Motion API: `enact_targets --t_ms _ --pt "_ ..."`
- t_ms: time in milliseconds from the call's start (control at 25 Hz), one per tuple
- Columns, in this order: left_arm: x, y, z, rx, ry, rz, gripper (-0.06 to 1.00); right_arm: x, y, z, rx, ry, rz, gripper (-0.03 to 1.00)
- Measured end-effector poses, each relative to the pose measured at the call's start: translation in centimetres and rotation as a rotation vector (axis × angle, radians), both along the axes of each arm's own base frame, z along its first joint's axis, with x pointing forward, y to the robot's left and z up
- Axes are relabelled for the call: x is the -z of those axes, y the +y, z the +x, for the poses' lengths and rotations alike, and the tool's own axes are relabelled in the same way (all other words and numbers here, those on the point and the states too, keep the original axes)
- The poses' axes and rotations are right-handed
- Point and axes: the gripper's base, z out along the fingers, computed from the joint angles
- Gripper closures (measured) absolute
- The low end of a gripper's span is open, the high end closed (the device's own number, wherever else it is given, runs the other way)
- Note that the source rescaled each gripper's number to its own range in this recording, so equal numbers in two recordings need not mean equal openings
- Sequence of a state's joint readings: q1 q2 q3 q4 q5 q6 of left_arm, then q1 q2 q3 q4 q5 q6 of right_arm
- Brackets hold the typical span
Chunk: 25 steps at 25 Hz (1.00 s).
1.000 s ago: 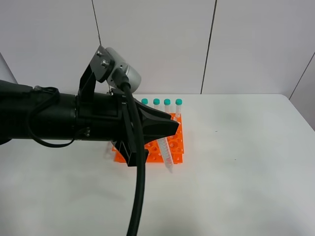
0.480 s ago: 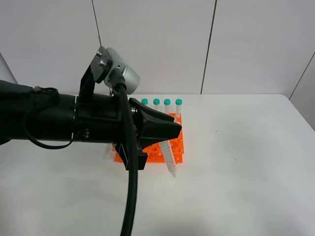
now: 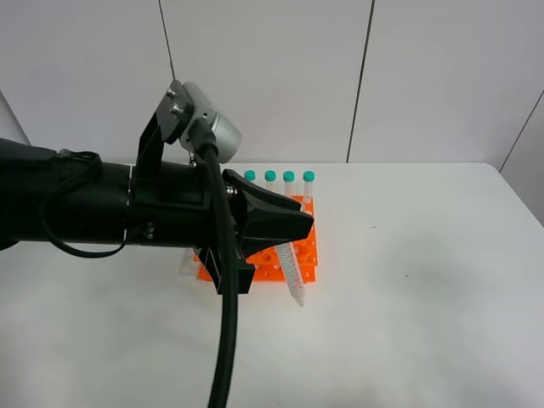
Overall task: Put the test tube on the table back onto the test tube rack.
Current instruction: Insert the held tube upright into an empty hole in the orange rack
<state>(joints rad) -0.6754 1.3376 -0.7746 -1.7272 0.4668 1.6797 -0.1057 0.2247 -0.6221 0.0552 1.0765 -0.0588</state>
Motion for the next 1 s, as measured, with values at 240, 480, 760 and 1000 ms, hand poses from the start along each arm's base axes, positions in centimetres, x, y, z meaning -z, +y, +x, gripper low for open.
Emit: enact_targets --t_ms 240,480,760,1000 --pt "0.0 0.0 0.0 0.0 0.0 0.0 0.94 -0.1 0.2 -0.4 -0.023 -0.033 0.013 0.5" --pt "0.0 0.0 0.0 0.0 0.0 0.0 0.94 -0.1 0.2 -2.1 -0.066 -0.118 -0.009 0.5" --pt "0.0 0.0 0.0 0.0 0.0 0.0 0.94 1.3 0.1 -2.8 -0.049 -0.163 -0.014 0.5" --pt "0.0 0.0 0.0 0.0 0.0 0.0 0.94 2.1 0.1 -2.9 -0.043 -0.183 -0.007 0.5"
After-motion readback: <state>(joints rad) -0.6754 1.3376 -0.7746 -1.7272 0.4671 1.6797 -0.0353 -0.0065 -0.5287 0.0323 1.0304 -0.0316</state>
